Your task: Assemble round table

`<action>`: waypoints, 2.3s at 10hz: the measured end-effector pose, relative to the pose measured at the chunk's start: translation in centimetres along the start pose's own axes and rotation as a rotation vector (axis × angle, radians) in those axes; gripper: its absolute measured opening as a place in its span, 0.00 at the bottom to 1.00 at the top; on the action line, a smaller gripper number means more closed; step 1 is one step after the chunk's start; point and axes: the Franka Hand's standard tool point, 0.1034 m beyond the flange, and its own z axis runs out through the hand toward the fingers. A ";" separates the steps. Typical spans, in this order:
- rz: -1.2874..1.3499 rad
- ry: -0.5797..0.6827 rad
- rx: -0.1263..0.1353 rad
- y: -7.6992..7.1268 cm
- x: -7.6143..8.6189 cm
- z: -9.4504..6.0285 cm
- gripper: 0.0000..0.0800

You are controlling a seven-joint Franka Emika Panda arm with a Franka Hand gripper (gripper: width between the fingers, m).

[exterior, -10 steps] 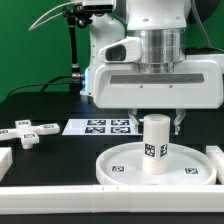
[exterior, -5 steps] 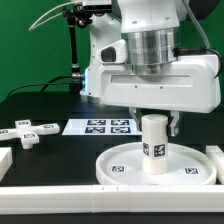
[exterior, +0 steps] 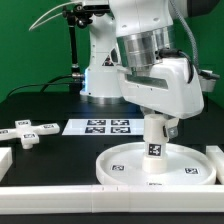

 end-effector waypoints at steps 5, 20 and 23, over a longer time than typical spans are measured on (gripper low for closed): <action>-0.239 0.006 0.002 -0.3 0.1 0.0 0.80; -1.679 0.059 -0.120 -0.9 0.8 -0.6 0.81; -1.980 0.051 -0.163 -1.1 0.4 -0.5 0.81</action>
Offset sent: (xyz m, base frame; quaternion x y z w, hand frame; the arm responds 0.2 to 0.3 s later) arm 0.0044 -0.0059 0.0013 0.0158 0.0100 -0.1473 0.9889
